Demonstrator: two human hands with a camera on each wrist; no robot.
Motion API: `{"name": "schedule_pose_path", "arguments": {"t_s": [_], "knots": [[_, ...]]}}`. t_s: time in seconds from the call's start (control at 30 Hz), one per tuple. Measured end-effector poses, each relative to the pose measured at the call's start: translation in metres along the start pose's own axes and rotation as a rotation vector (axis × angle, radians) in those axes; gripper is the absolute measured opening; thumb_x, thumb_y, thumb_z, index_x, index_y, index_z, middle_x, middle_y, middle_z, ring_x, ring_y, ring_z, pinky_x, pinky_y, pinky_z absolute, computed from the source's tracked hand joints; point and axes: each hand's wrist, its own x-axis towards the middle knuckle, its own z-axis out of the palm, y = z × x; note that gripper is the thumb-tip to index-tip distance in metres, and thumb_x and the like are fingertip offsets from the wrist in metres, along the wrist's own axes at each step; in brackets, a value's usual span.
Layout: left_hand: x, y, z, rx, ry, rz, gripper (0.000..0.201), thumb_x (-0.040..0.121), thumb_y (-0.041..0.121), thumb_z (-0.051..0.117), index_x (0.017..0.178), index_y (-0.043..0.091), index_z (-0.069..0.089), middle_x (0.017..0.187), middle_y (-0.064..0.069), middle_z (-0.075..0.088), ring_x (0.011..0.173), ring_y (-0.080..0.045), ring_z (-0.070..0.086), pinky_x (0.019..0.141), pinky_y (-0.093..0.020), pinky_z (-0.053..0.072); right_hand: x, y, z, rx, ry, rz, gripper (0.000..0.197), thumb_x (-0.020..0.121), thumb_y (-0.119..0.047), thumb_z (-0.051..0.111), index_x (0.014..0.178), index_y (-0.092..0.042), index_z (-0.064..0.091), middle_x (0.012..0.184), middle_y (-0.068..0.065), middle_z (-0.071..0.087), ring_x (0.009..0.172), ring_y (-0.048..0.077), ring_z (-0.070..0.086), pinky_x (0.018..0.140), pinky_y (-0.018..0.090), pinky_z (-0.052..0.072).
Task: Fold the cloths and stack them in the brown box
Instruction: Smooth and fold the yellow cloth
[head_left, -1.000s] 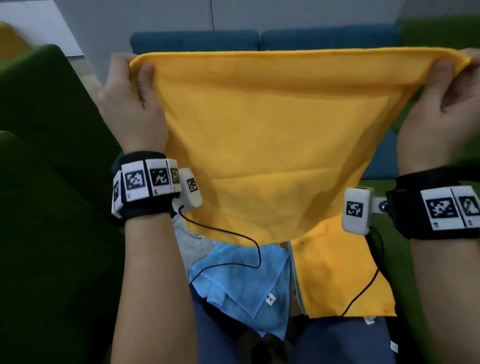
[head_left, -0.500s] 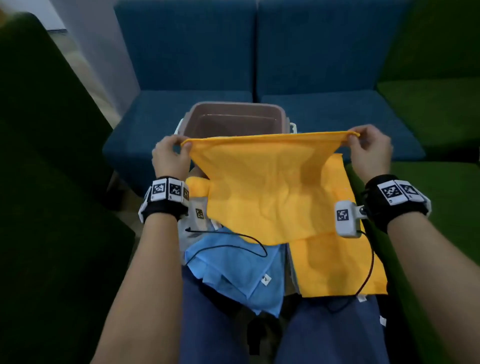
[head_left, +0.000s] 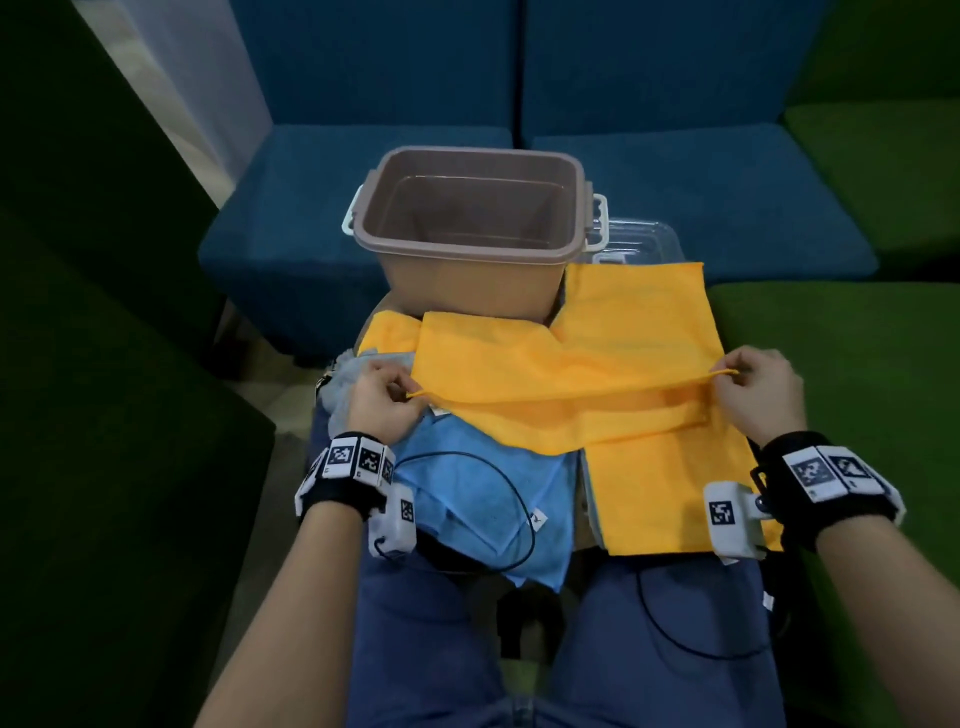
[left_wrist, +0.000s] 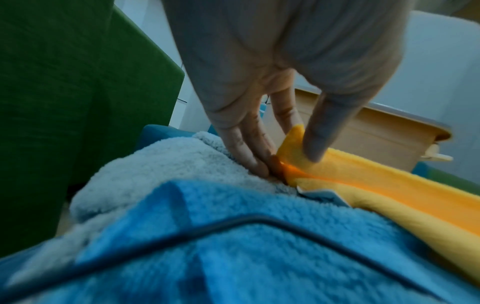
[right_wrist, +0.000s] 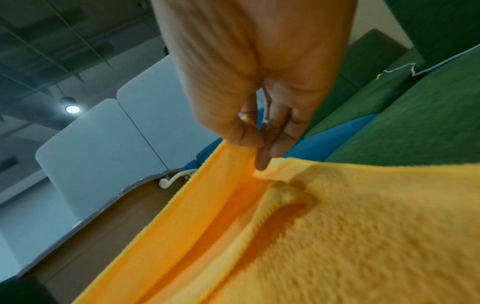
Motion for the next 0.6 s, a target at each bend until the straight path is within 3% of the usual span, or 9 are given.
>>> {"name": "schedule_pose_path", "arguments": {"t_s": [0.13, 0.23, 0.27, 0.33, 0.43, 0.5, 0.6], "knots": [[0.002, 0.007, 0.006, -0.033, -0.054, -0.107, 0.033, 0.068, 0.005, 0.080, 0.063, 0.018, 0.050, 0.073, -0.005, 0.050, 0.060, -0.013, 0.046, 0.054, -0.017, 0.035, -0.001, -0.005, 0.008, 0.013, -0.150, 0.178, 0.018, 0.088, -0.008, 0.054, 0.075, -0.001, 0.064, 0.077, 0.014, 0.059, 0.075, 0.030, 0.054, 0.064, 0.030, 0.038], [0.003, 0.013, 0.012, -0.122, -0.090, -0.155, 0.033, 0.059, 0.020, 0.082, 0.063, 0.017, 0.050, 0.075, -0.015, 0.055, 0.061, -0.020, 0.051, 0.059, -0.028, 0.043, 0.001, -0.016, 0.009, 0.099, -0.201, 0.321, 0.029, 0.089, -0.018, 0.050, 0.082, 0.004, 0.068, 0.085, 0.018, 0.060, 0.081, 0.035, 0.054, 0.069, 0.036, 0.040], [0.002, 0.017, 0.013, -0.156, -0.103, -0.160, 0.030, 0.058, 0.022, 0.080, 0.063, 0.017, 0.051, 0.074, -0.018, 0.057, 0.062, -0.021, 0.051, 0.059, -0.029, 0.043, 0.001, -0.019, 0.010, 0.107, -0.202, 0.324, 0.031, 0.090, -0.021, 0.051, 0.086, 0.005, 0.068, 0.089, 0.020, 0.062, 0.086, 0.038, 0.056, 0.072, 0.039, 0.042], [0.000, 0.027, 0.014, -0.242, -0.116, -0.154, 0.027, 0.069, 0.009, 0.076, 0.064, 0.014, 0.050, 0.065, -0.013, 0.052, 0.058, -0.017, 0.047, 0.057, -0.026, 0.041, 0.001, -0.019, 0.012, 0.072, -0.234, 0.272, 0.024, 0.090, -0.022, 0.059, 0.086, 0.002, 0.065, 0.092, 0.018, 0.062, 0.093, 0.037, 0.058, 0.072, 0.037, 0.043], [0.000, 0.033, 0.011, -0.337, -0.034, -0.073, 0.028, 0.079, -0.004, 0.064, 0.065, 0.013, 0.046, 0.060, -0.003, 0.042, 0.049, -0.007, 0.040, 0.051, -0.021, 0.035, -0.002, -0.018, 0.010, 0.089, -0.200, 0.181, 0.004, 0.085, -0.010, 0.066, 0.087, -0.007, 0.064, 0.094, 0.009, 0.062, 0.083, 0.029, 0.057, 0.067, 0.032, 0.043], [0.001, 0.033, 0.003, -0.305, 0.074, -0.015, 0.025, 0.080, -0.001, 0.063, 0.068, 0.012, 0.045, 0.063, -0.001, 0.040, 0.052, -0.008, 0.037, 0.051, -0.020, 0.033, -0.004, -0.019, 0.003, 0.132, -0.097, 0.125, 0.007, 0.086, -0.009, 0.066, 0.092, -0.007, 0.064, 0.095, 0.006, 0.061, 0.078, 0.024, 0.053, 0.070, 0.034, 0.044], [0.003, 0.028, -0.008, -0.195, 0.098, 0.008, 0.018, 0.078, -0.001, 0.063, 0.073, 0.008, 0.049, 0.064, -0.003, 0.040, 0.052, -0.014, 0.034, 0.044, -0.018, 0.029, -0.005, -0.018, -0.004, 0.124, 0.009, 0.097, 0.017, 0.086, -0.015, 0.070, 0.100, -0.009, 0.062, 0.099, 0.006, 0.058, 0.092, 0.021, 0.053, 0.079, 0.036, 0.045]]}}
